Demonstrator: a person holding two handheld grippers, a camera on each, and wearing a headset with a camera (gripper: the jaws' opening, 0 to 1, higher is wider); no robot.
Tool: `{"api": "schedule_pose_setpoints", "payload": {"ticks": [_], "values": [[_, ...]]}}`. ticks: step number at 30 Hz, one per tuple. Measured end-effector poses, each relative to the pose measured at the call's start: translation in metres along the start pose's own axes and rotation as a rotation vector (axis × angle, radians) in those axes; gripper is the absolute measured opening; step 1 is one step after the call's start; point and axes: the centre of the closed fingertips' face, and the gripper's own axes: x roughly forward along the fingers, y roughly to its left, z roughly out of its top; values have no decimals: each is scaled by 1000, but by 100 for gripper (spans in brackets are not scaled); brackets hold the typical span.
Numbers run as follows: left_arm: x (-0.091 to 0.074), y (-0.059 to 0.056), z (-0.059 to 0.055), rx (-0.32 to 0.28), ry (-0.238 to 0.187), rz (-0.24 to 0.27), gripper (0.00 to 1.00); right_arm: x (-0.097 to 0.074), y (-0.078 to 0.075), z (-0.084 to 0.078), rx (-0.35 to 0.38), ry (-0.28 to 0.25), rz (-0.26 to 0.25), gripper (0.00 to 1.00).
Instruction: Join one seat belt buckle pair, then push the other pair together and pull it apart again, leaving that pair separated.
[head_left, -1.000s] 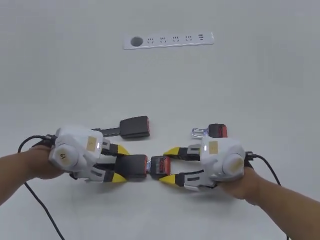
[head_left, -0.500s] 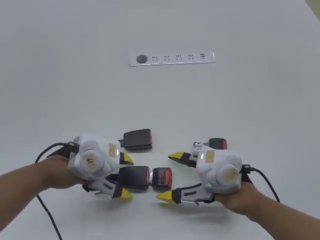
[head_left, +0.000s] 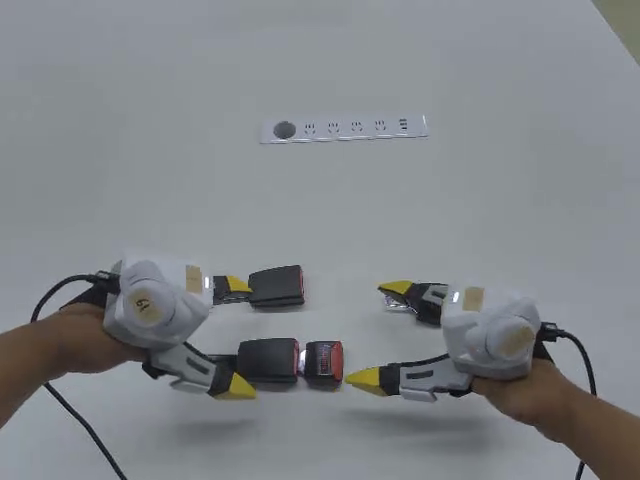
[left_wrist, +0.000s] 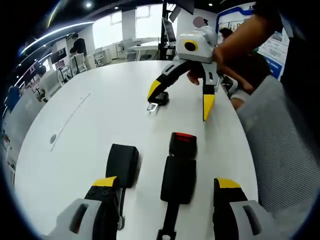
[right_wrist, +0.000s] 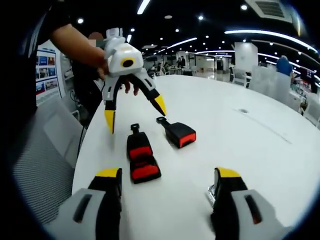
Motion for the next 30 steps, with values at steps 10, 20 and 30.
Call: {"api": "schedule_pose_setpoints", "payload": {"ticks": [10,20,30], "values": [[1,39,14,-11,-20,50,79,-22,-44,-11,8,42,-17,78],[15,55,10,-22,-8,47,76,-35,-76,-41,57,111,7,78],[37,58,3,-36,2,12,70,-38,-79,-58,69,159,50,75]]}}
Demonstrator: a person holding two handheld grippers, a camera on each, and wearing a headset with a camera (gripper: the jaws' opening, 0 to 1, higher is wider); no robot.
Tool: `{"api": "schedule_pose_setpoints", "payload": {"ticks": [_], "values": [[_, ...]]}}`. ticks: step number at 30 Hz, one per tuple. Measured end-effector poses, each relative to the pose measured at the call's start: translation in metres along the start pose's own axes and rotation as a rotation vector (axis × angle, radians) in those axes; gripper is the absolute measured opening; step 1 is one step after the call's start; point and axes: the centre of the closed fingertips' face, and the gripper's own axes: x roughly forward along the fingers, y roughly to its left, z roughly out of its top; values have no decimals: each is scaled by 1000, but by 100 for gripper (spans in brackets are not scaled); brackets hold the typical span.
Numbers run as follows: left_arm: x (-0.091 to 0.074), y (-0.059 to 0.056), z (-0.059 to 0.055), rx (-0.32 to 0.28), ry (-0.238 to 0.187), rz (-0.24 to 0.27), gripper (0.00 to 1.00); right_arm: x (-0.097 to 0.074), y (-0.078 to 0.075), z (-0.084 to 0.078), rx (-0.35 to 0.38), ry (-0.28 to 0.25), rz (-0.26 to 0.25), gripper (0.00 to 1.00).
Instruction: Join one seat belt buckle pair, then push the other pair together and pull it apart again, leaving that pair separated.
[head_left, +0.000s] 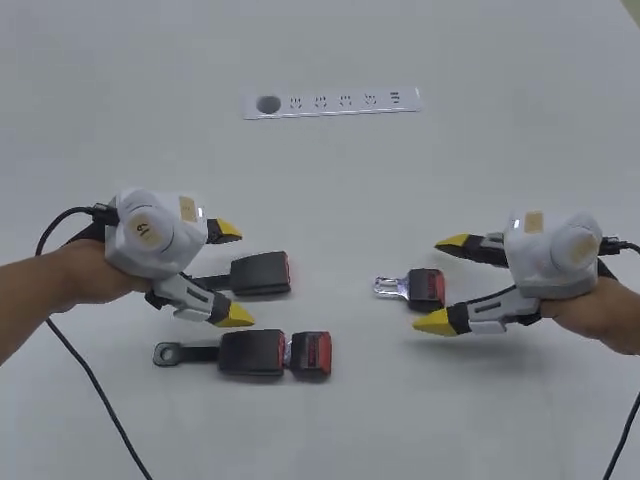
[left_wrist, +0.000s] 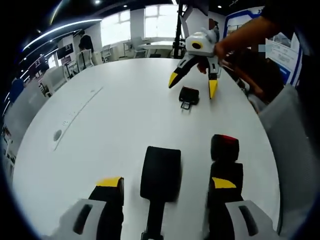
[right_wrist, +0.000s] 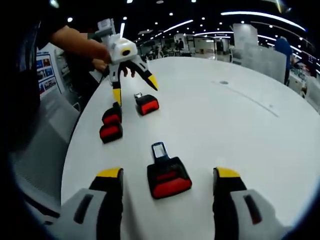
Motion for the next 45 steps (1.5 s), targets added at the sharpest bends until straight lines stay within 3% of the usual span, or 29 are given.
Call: {"api": "schedule_pose_setpoints", "payload": {"ticks": [4,12,16,22,25,29,37,45], "values": [[9,5,-6,-14,28,3,63,2,4,-4,-20,30,25,71],[17,7,-10,34,53,-7,56,1,9,-9,-66,65,56,62],[18,5,-15,60,71,-10,51,0,12,-10,-128,76,77,57],[18,6,-14,62,50,-13,49,1,10,-8,-125,70,78,51],[19,3,-14,92,47,-34,46,1,2,-11,-222,98,42,43],[19,3,-14,106,51,-42,43,3,6,-9,-153,69,71,37],[19,2,-16,163,71,-73,35,2,0,-13,-153,35,60,37],[19,4,-17,180,88,-88,34,4,-2,-11,-144,13,57,37]]}}
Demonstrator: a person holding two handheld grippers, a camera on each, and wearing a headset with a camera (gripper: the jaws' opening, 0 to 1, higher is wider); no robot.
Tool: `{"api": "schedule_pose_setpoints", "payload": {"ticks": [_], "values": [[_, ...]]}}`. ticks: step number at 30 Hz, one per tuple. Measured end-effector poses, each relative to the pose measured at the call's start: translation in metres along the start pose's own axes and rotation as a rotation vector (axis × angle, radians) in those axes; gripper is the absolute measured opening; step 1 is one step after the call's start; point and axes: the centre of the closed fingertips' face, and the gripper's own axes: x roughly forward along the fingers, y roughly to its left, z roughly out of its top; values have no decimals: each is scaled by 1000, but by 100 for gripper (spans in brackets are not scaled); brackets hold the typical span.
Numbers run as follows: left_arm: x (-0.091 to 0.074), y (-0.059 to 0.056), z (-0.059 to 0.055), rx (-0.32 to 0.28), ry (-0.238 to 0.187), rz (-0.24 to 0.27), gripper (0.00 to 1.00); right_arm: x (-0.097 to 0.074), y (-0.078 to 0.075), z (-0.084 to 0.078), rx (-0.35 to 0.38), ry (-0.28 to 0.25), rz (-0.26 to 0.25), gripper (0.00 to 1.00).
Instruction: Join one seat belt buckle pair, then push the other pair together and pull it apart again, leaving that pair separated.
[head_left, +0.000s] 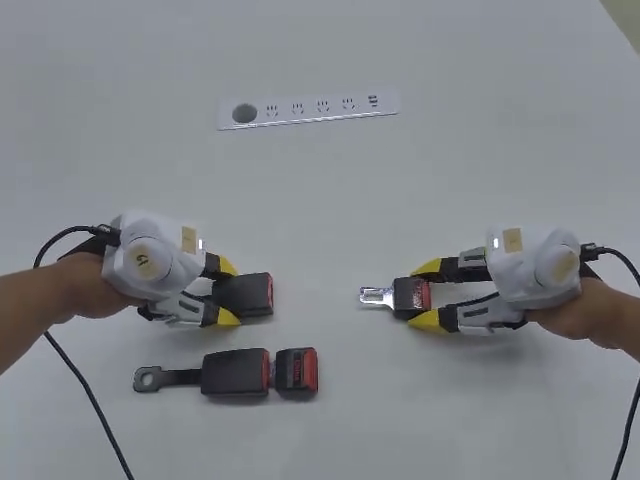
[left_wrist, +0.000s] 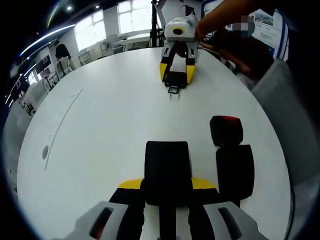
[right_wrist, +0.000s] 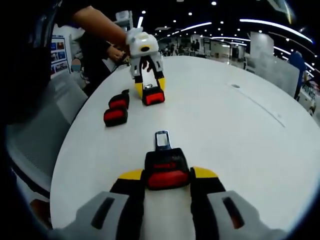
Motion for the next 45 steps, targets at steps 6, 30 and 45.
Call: {"api": "schedule_pose_setpoints", "payload": {"ticks": [6,30,45], "values": [[0,1,0,-4,2,-1,35,1,1,2,11,-28,-2,37],[0,-2,4,-18,2,-1,34,23,9,25,19,-102,6,37],[0,-1,3,-32,13,0,34,50,12,40,3,-138,45,37]]}}
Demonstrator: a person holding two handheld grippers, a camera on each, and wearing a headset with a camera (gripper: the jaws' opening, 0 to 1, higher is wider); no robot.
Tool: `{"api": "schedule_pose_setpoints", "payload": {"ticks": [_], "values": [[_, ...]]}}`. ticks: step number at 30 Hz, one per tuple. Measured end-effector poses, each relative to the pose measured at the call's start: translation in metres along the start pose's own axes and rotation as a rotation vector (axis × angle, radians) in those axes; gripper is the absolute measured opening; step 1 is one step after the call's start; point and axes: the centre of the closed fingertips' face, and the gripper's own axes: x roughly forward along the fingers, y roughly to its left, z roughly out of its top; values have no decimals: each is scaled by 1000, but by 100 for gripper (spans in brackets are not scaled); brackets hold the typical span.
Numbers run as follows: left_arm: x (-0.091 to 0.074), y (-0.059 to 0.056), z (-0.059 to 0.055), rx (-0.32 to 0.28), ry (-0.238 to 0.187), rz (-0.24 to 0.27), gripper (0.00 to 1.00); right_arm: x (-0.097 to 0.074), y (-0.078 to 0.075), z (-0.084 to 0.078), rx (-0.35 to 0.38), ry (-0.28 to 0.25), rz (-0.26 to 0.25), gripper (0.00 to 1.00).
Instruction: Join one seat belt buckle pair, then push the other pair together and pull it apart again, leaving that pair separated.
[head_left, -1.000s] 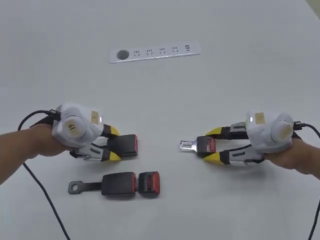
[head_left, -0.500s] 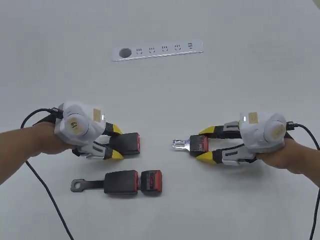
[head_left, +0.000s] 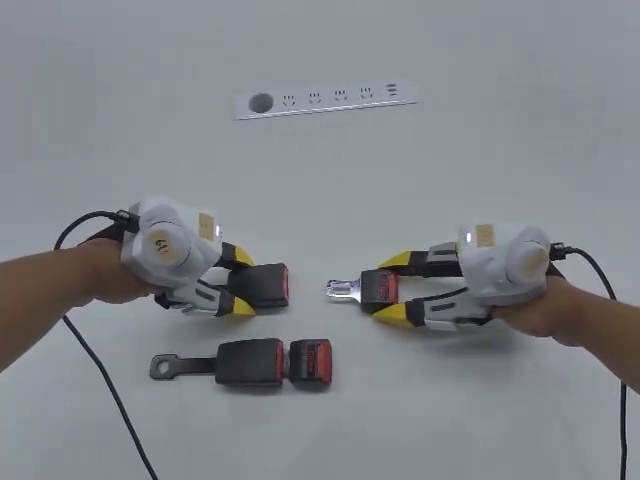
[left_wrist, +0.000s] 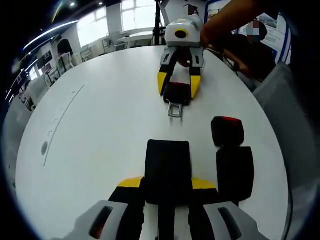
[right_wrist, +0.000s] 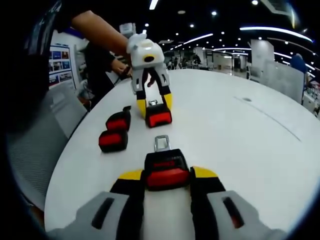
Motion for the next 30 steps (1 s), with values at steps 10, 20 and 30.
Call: {"api": "schedule_pose_setpoints", "payload": {"ticks": [10,20,30], "values": [[1,1,-2,5,1,-3,34,18,2,10,-5,-23,12,37],[0,-1,0,4,5,-2,34,23,1,12,-4,-20,10,37],[0,-1,1,2,6,-1,34,25,0,14,-2,-20,5,37]]}}
